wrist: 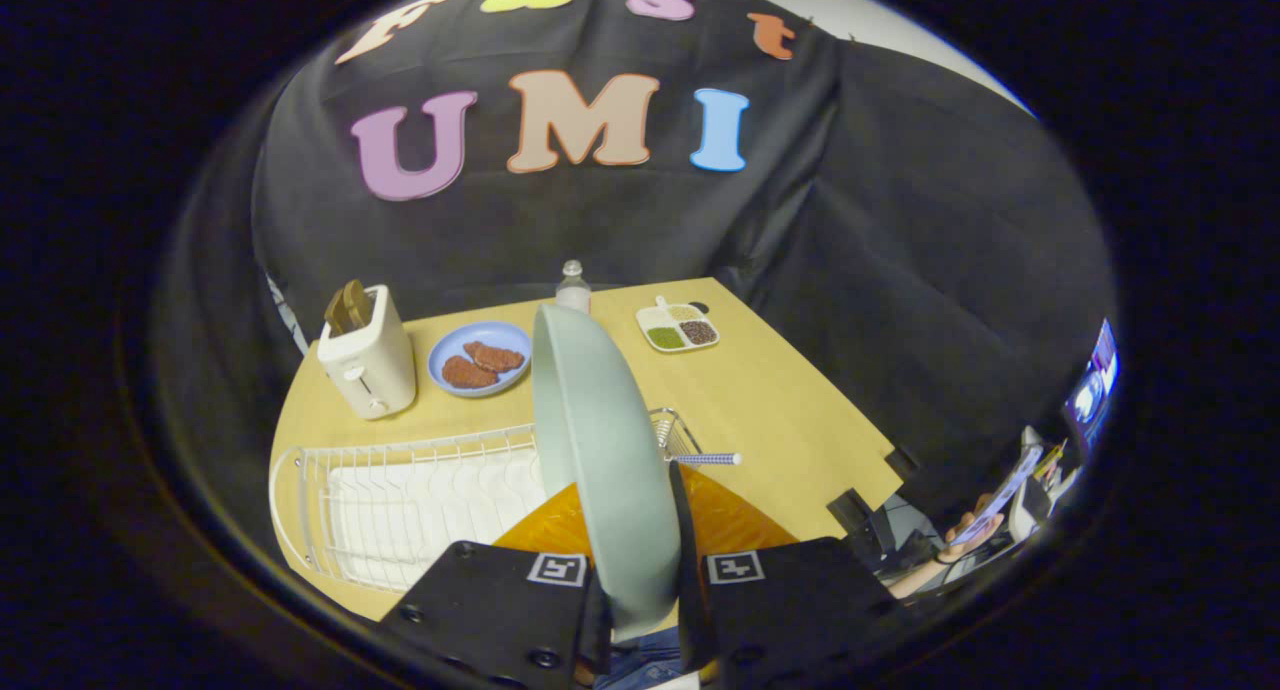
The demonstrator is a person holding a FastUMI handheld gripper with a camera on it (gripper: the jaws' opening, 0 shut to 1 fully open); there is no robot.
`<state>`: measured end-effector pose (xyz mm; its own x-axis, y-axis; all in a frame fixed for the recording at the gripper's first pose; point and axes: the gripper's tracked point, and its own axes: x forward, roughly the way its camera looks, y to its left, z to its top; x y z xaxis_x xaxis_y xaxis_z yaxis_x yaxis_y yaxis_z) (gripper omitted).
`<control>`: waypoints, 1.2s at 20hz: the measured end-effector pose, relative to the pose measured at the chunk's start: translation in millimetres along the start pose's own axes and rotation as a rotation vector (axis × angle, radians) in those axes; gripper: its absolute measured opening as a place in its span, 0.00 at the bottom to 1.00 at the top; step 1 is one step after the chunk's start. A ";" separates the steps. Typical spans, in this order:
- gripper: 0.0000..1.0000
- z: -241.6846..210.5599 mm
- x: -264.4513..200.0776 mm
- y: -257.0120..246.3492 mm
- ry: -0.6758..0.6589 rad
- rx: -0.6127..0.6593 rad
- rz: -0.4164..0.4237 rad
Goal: Take the plate from the dish rack, then take the spoon from the basket and place it into the plate.
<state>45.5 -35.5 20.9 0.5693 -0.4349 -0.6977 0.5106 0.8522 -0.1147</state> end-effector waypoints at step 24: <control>0.30 -193.2 93.5 -105.0 0.315 0.570 -0.079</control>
<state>-79.3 -109.5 -168.9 0.3443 -0.3099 -0.8863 0.8538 0.4960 0.1582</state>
